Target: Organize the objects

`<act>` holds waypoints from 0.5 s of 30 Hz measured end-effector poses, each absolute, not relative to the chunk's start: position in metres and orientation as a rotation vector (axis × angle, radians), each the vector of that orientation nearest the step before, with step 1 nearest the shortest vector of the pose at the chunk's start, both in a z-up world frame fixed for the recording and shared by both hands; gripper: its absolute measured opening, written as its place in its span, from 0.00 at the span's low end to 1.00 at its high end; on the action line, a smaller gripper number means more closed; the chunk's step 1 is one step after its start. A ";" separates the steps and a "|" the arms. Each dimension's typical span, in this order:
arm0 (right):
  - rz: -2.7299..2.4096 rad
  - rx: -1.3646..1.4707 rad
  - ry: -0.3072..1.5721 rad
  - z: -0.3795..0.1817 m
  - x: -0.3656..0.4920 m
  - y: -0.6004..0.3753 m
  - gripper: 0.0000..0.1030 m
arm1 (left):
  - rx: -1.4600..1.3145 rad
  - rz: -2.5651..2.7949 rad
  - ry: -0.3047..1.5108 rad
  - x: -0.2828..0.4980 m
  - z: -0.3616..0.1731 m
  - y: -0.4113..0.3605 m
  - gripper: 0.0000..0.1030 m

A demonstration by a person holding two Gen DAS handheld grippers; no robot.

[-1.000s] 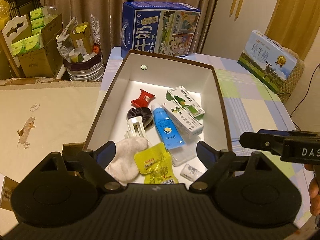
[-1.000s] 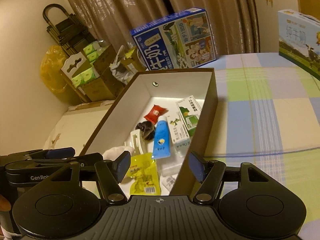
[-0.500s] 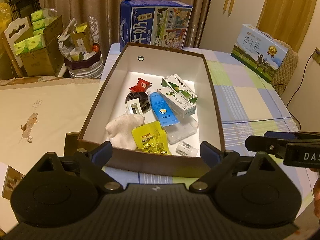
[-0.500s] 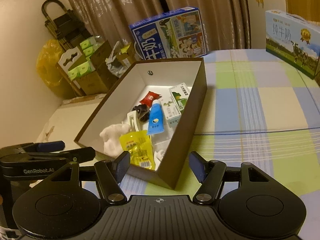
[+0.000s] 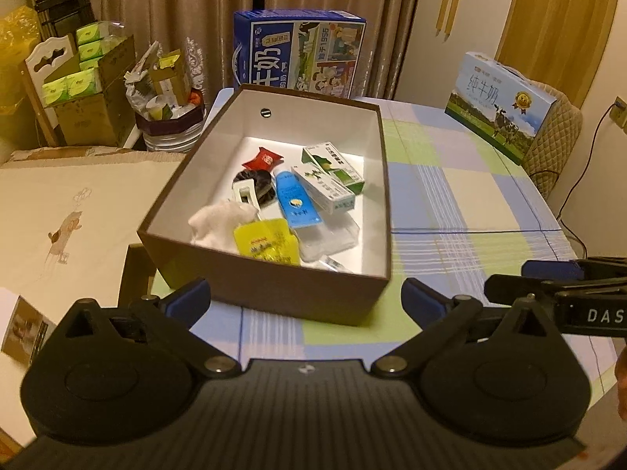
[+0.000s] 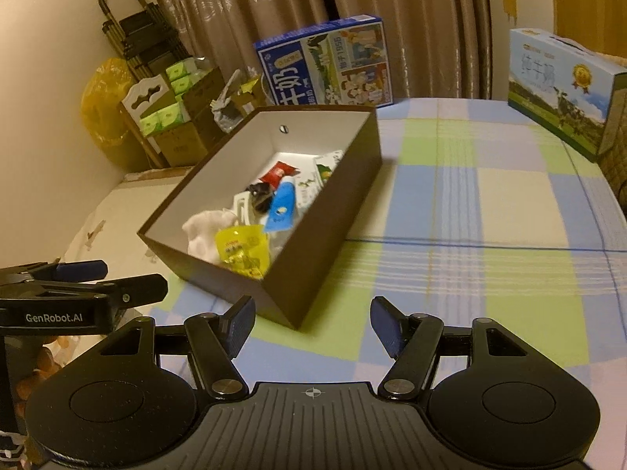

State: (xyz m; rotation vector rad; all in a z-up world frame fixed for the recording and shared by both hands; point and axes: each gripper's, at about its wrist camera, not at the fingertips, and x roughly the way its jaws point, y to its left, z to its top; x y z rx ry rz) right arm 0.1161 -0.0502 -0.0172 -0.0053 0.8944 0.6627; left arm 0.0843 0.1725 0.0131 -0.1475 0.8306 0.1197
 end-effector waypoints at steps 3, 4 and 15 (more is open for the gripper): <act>0.661 -0.014 0.888 -0.016 0.109 -0.072 0.61 | -0.150 0.127 0.835 0.075 0.012 0.156 0.99; 0.661 -0.014 0.888 -0.015 0.106 -0.079 0.61 | -0.149 0.130 0.835 0.072 0.011 0.150 0.99; 0.622 -0.038 0.885 -0.010 0.080 -0.152 0.61 | -0.152 0.132 0.844 0.040 0.008 0.081 0.99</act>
